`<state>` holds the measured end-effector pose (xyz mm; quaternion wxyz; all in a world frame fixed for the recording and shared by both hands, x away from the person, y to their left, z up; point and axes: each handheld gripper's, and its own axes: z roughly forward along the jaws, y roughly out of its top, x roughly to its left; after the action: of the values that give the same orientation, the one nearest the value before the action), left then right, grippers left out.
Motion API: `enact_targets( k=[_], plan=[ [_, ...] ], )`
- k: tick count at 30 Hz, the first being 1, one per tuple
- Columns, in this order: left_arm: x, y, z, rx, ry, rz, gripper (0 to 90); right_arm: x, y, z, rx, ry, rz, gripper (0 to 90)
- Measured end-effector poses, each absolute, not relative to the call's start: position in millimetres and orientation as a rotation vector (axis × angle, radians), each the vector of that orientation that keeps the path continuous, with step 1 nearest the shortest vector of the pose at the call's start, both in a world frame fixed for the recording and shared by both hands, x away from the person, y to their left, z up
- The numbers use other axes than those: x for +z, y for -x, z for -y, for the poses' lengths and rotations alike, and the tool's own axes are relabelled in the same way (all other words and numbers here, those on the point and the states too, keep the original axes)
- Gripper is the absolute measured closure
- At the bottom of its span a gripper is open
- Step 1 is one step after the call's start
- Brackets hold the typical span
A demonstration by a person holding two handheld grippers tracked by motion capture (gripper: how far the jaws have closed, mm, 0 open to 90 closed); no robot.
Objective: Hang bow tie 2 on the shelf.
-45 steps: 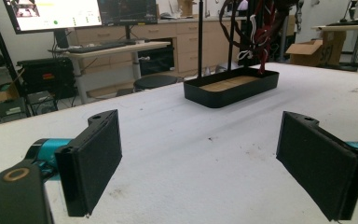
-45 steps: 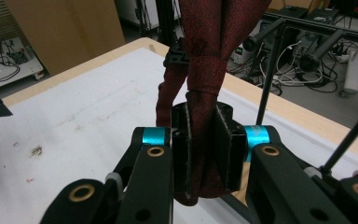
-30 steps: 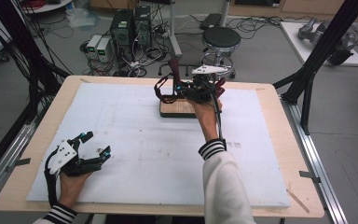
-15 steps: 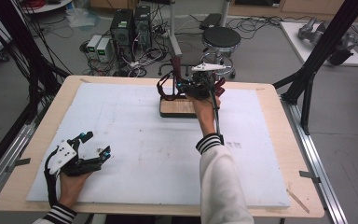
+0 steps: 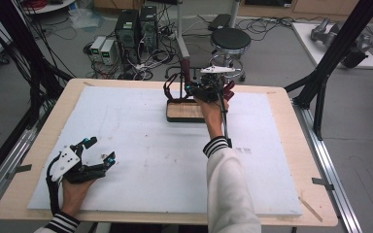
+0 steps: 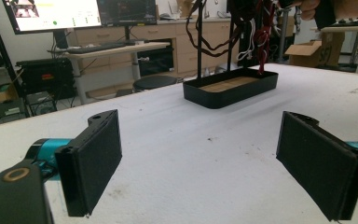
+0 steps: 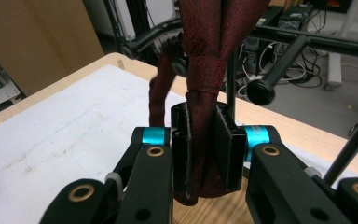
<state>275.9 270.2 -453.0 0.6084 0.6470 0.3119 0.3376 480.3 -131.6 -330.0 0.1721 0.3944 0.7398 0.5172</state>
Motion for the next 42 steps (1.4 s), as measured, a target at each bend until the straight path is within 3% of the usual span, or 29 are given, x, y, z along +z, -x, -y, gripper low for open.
enact_targets(
  k=[33, 35, 39, 42],
  plan=[
    [-453.0, -276.1, -270.1, 0.775, -1.496, -0.719, 14.3, -348.9, -493.3, 136.3, 1.388, -1.22, -2.171, 77.0],
    [-453.0, -276.1, -270.1, 0.775, -1.496, -0.719, 14.2, -348.7, -493.3, 135.7, 1.37, -1.192, -2.175, 71.3],
    [-453.0, -276.0, -269.7, 0.779, -1.498, -0.714, 14.3, -349.2, -491.2, 125.9, 1.248, -1.122, -2.182, 27.5],
    [-453.0, -276.0, -269.6, 0.78, -1.499, -0.714, 14.2, -349.4, -489.0, 119.0, 1.22, -1.081, -2.193, 10.4]
  ],
)
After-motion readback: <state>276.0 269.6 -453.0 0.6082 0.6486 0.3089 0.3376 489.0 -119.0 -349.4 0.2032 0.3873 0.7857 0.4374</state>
